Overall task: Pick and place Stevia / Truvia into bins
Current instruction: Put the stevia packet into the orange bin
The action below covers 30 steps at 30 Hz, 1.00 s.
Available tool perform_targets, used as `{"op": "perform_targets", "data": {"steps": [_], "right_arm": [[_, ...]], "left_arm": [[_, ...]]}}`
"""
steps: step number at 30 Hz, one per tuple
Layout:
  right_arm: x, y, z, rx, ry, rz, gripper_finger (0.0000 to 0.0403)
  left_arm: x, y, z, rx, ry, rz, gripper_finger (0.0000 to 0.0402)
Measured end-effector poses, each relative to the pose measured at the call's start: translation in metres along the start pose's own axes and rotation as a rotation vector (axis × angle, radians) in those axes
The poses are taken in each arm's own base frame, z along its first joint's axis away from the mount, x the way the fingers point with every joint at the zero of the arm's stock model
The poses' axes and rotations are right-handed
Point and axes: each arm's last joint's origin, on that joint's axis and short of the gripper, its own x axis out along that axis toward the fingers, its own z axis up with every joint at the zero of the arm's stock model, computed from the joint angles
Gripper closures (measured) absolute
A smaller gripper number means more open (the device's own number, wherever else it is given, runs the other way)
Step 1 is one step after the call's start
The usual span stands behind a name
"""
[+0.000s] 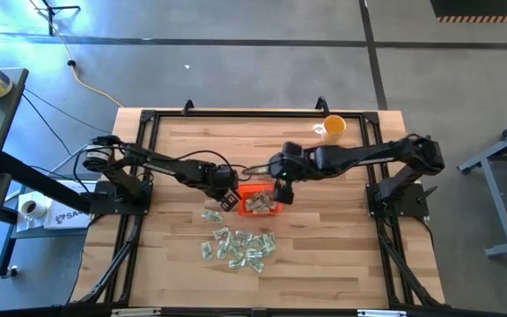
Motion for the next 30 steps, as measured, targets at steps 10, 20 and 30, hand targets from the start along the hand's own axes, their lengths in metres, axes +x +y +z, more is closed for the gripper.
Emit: {"op": "perform_targets", "data": {"steps": [10, 20, 30], "right_arm": [[-0.04, -0.017, -0.013, 0.035, 0.022, -0.146, 0.0103], [-0.028, -0.007, -0.027, 0.029, 0.107, -0.069, 0.0102], [0.002, 0.025, -0.046, -0.062, 0.139, 0.079, 0.0102]], "left_arm": [[-0.079, -0.038, 0.041, 0.135, -0.247, -0.237, 0.038], [-0.041, -0.054, 0.047, 0.183, -0.155, -0.315, 0.0206], [-0.093, -0.025, 0.001, 0.236, 0.007, -0.027, 0.0111]]}}
